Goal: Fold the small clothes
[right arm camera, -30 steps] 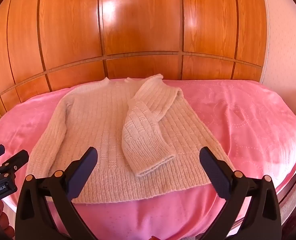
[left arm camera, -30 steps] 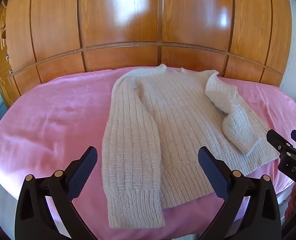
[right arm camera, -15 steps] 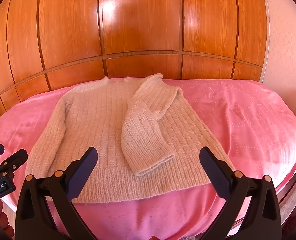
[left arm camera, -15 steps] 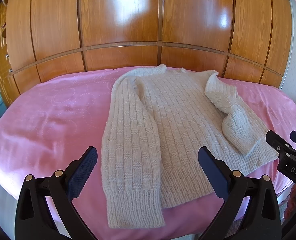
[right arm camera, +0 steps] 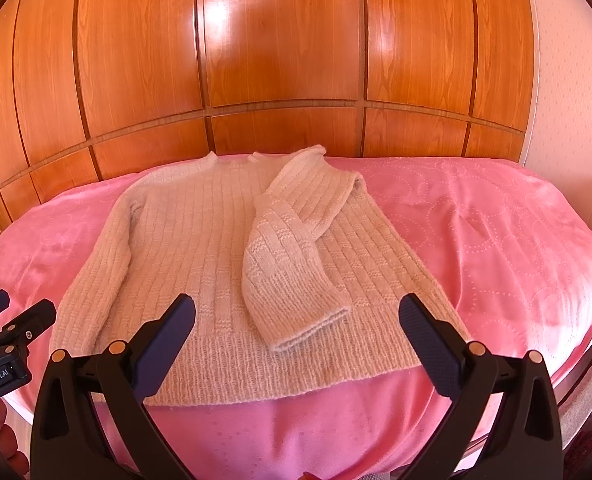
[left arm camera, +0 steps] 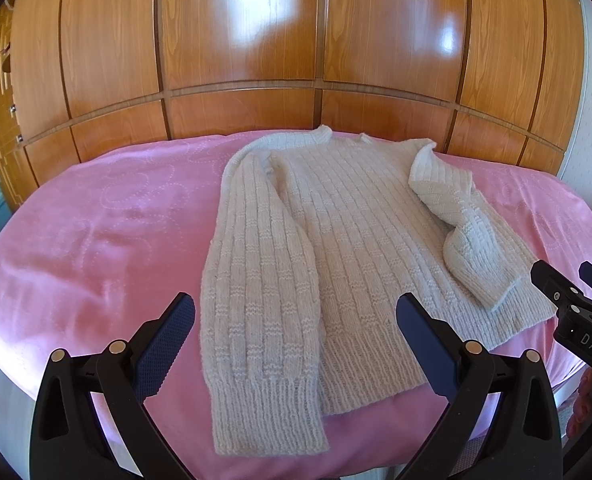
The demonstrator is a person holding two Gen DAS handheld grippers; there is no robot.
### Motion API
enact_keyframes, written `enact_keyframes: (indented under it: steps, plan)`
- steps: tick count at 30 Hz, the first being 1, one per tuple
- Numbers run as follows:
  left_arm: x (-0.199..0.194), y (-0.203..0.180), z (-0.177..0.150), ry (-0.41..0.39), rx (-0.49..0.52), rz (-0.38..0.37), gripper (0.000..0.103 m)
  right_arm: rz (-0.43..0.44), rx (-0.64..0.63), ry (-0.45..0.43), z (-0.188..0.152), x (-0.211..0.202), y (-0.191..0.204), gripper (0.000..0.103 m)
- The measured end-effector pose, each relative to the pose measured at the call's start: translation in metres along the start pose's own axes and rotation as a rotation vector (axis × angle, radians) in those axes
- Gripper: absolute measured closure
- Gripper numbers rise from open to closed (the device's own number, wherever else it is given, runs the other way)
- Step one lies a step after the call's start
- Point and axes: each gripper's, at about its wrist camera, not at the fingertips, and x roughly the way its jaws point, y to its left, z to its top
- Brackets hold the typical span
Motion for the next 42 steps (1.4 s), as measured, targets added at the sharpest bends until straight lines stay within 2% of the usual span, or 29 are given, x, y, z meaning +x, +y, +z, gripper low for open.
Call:
enact_keyframes:
  steps: [13, 35, 38, 41, 42]
  plan:
    - [0.003, 0.001, -0.001, 0.017, -0.004, -0.015, 0.003, 0.001, 0.001, 0.012, -0.001, 0.003, -0.001, 0.002]
    - [0.016, 0.003, -0.004, 0.074, -0.018, -0.091, 0.003, 0.005, -0.001, 0.035, -0.002, 0.007, -0.001, 0.002]
    - [0.024, 0.008, -0.005, 0.114, -0.042, -0.201, 0.003, 0.004, 0.001, 0.04, -0.003, 0.01, -0.002, 0.002]
    - [0.036, 0.024, -0.008, 0.157, -0.151, -0.381, 0.003, -0.001, 0.01, 0.038, -0.003, 0.014, -0.006, 0.002]
    - [0.039, 0.029, -0.01, 0.158, -0.191, -0.42, 0.003, 0.003, 0.02, 0.028, -0.003, 0.016, -0.008, 0.002]
